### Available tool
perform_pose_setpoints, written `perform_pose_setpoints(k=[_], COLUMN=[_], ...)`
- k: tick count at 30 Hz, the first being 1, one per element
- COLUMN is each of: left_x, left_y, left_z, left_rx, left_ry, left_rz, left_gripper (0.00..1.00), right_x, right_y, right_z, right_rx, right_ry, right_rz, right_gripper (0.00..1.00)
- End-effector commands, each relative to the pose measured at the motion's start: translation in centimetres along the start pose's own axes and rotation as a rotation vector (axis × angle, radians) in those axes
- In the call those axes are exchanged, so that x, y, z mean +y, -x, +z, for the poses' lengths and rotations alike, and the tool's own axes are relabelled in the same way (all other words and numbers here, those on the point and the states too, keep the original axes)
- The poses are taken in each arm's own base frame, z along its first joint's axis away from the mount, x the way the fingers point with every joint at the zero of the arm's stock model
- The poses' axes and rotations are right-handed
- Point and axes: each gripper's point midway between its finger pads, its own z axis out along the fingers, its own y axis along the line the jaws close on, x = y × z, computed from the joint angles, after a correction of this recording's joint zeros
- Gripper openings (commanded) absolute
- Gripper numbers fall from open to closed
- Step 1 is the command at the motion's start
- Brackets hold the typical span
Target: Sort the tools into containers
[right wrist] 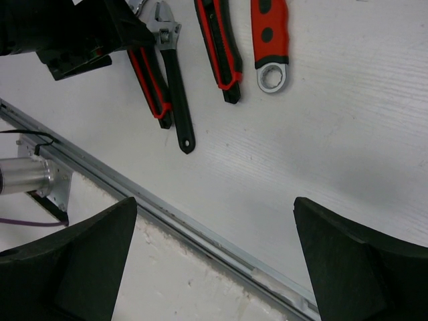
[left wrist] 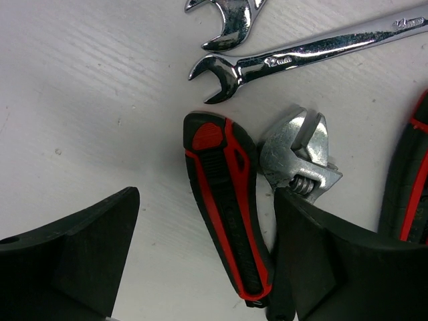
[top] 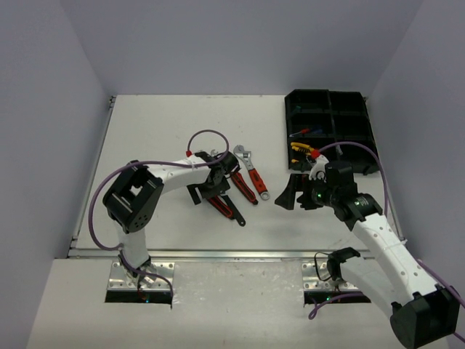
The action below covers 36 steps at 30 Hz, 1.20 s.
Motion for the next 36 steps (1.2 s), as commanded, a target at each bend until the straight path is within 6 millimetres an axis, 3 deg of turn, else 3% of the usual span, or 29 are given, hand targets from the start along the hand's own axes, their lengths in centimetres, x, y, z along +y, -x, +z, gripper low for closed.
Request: perform_pose_setpoints(k=[1, 11, 15, 19, 23, 27, 32, 33, 36], left_x=[-1.3, 0.7, 1.4, 2.1, 2.4, 0.1, -2.6, -3.0, -4.3], left_y=[-0.1, -2.2, -3.0, -2.9, -1.4, -0.1, -0.2, -0.5, -1.2], left_z=[0.1, 2.5, 3.3, 2.9, 0.1, -5.7, -12.2, -12.7, -15.5], left_rx=[-0.012, 0.016, 0.035, 0.024, -0.050, -0.141, -0.138, -0.125, -0.115], left_ry=[-0.062, -0.017, -0.002, -0.009, -0.110, -0.399, -0.734, -0.763, -0.891], left_rz=[-0.031, -0.023, 0.011, 0.026, 0.013, 0.038, 0.060, 0.069, 0.097], left_gripper=[0.76, 0.57, 0.22, 0.00, 0.00, 0.00, 0.00, 0.00, 0.00], right_x=[1.5, 1.8, 2.7, 3.7, 5.8, 8.4, 9.6, 9.9, 12.3], right_y=[1.1, 1.2, 1.3, 1.2, 0.5, -0.3, 0.1, 0.1, -0.3], right_z=[0.1, 0.3, 0.2, 0.3, 0.4, 0.3, 2.1, 2.5, 3.5], right_rx=[-0.041, -0.042, -0.044, -0.030, 0.001, 0.037, 0.041, 0.041, 0.061], right_ry=[0.077, 0.101, 0.147, 0.215, 0.371, 0.567, 0.526, 0.513, 0.522], right_rz=[-0.017, -0.001, 0.004, 0.000, -0.012, -0.020, 0.000, -0.006, -0.050], right_gripper=[0.99, 0.99, 0.99, 0.99, 0.99, 0.99, 0.99, 0.99, 0.99])
